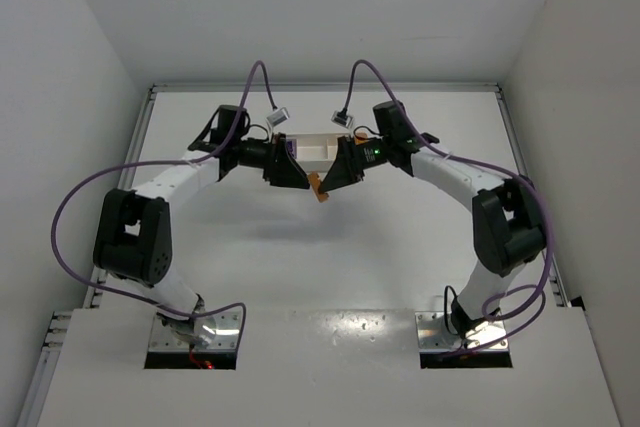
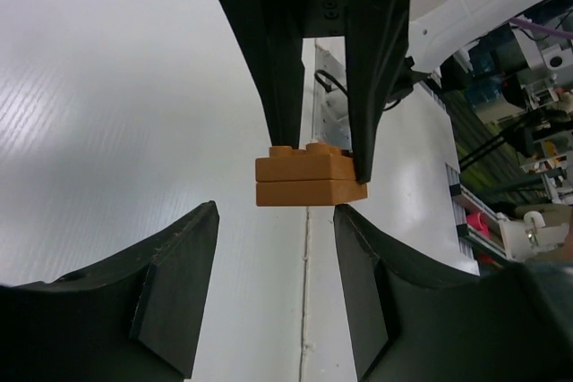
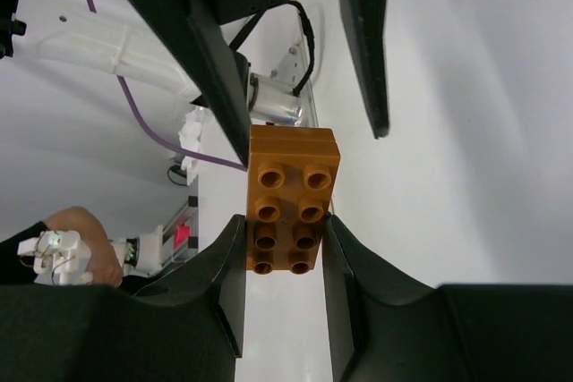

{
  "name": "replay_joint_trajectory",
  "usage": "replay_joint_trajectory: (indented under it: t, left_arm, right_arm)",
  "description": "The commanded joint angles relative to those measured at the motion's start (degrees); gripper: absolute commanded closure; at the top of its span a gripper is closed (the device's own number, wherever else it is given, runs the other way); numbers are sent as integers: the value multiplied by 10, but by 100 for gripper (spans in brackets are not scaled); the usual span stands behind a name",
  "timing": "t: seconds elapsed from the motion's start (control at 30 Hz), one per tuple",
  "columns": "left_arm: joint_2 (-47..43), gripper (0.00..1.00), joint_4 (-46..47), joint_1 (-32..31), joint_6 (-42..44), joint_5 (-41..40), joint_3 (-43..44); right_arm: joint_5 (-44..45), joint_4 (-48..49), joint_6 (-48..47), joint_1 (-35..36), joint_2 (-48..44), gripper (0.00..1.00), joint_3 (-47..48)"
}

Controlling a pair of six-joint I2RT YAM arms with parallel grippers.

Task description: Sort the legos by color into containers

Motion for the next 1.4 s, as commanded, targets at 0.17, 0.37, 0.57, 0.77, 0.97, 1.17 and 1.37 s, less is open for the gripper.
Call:
replay_joint_trajectory:
  t: [0.17, 0.37, 0.57, 0.77, 0.97, 1.17, 1.37]
  left_arm:
    - [25, 40, 20, -5, -7, 53, 23]
    - [45, 41, 20, -10, -7, 107, 28]
    - [50, 41, 20, -16, 4, 125, 28]
    - [50, 41, 20, -16, 4, 139, 28]
    - [55, 45, 20, -26, 4, 168, 28]
    - [55, 47, 14, -31, 9, 179, 28]
    - [44, 40, 14, -31, 9, 179, 17]
  right_arm:
    - [-11, -1, -27, 11, 15, 99, 40]
    - [0, -21, -49, 16, 15, 100, 46]
    - [0, -26, -60, 16, 21, 100, 46]
    - [6, -31, -60, 16, 21, 100, 40]
    - [6, -36, -71, 16, 26, 100, 40]
    - [11, -42, -71, 11, 26, 100, 40]
    - [11, -42, -71, 6, 15, 100, 35]
